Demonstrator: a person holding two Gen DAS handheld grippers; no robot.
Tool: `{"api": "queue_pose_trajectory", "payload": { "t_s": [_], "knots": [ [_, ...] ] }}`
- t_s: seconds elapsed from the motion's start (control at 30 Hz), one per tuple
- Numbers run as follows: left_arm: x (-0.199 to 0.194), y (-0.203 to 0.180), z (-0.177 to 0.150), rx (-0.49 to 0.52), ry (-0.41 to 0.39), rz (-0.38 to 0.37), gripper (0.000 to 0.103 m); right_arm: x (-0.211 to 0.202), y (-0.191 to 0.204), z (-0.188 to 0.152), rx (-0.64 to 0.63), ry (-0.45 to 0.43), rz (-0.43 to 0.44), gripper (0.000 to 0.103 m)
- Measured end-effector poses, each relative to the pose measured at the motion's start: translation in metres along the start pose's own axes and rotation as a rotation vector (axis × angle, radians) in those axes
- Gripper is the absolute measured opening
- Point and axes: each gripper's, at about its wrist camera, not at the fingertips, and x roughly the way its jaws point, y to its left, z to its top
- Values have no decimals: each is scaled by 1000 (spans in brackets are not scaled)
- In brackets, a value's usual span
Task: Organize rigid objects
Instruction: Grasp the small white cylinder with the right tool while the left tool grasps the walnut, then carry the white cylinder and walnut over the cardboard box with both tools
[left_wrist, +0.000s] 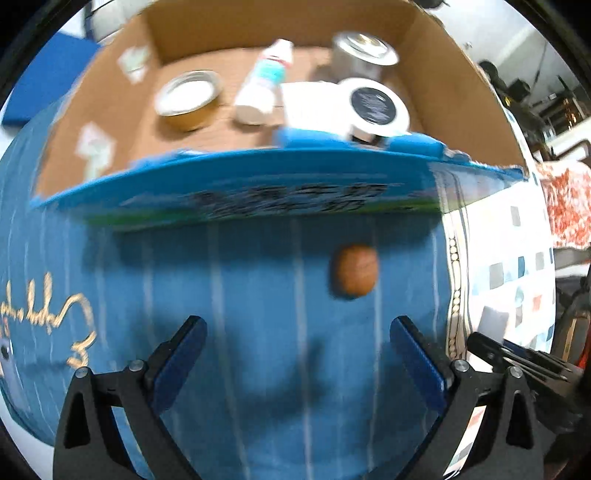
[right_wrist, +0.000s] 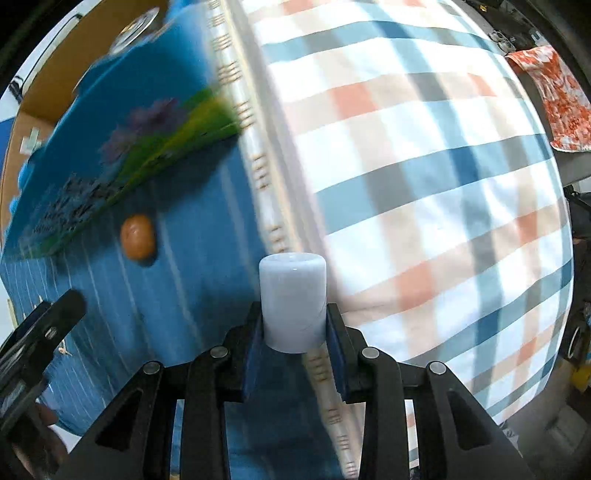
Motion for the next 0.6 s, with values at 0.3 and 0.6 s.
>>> {"api": "queue_pose_trajectory", "payload": {
  "t_s": [0.3, 0.6],
  "knots": [
    [48, -38, 38, -8, 86, -22, 56, 15, -29, 7, 0, 19, 23, 35],
    [65, -62, 39, 45, 91, 36, 30, 20, -17, 16, -53, 31, 37, 35]
  ]
}}
